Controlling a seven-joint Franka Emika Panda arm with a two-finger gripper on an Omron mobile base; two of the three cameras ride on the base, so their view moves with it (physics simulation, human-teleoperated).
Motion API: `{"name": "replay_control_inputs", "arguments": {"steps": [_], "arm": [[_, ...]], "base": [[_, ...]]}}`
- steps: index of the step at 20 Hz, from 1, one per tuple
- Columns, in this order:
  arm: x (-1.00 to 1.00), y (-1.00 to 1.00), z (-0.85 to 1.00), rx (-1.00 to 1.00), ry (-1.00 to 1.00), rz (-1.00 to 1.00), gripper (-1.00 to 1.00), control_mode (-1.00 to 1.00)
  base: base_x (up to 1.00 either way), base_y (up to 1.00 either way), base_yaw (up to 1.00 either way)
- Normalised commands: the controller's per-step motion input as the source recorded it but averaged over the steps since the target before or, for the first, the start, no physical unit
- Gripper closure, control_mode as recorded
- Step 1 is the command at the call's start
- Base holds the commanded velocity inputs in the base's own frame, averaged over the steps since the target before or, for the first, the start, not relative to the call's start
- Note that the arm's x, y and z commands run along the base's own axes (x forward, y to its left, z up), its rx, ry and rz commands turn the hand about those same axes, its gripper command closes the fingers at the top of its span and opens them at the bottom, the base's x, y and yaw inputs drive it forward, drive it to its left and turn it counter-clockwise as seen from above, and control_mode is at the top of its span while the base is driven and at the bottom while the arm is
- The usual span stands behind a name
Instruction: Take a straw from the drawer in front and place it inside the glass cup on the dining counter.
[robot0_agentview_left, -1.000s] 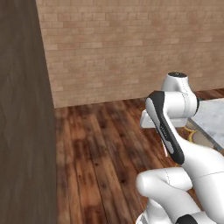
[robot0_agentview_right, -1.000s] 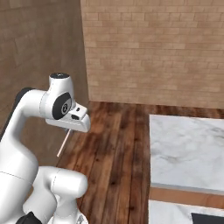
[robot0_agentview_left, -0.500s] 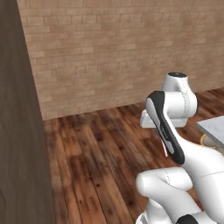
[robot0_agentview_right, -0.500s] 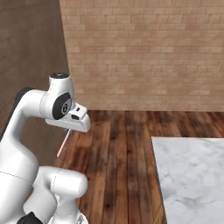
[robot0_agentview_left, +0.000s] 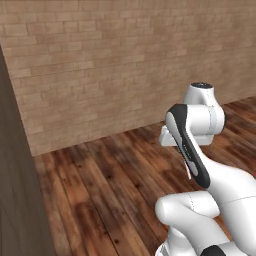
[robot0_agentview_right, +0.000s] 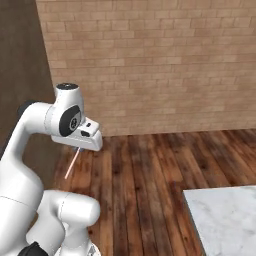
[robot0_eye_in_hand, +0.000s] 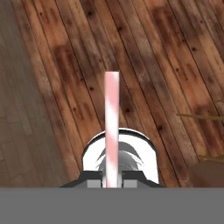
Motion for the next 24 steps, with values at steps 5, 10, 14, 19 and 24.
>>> {"name": "replay_control_inputs", "arguments": {"steps": [5, 10, 14, 19, 24], "arm": [[0.0, 0.0, 0.0, 0.0, 0.0, 0.0, 1.0, 1.0], [0.0, 0.0, 0.0, 0.0, 0.0, 0.0, 1.0, 1.0], [0.0, 0.0, 0.0, 0.0, 0.0, 0.0, 1.0, 1.0], [0.0, 0.0, 0.0, 0.0, 0.0, 0.0, 1.0, 1.0], [0.0, 0.0, 0.0, 0.0, 0.0, 0.0, 1.0, 1.0]], "base": [[0.65, 0.42, -0.29], [0.62, 0.38, -0.28], [0.57, 0.26, -0.28], [0.54, 0.24, -0.3], [0.45, 0.23, -0.32]]}}
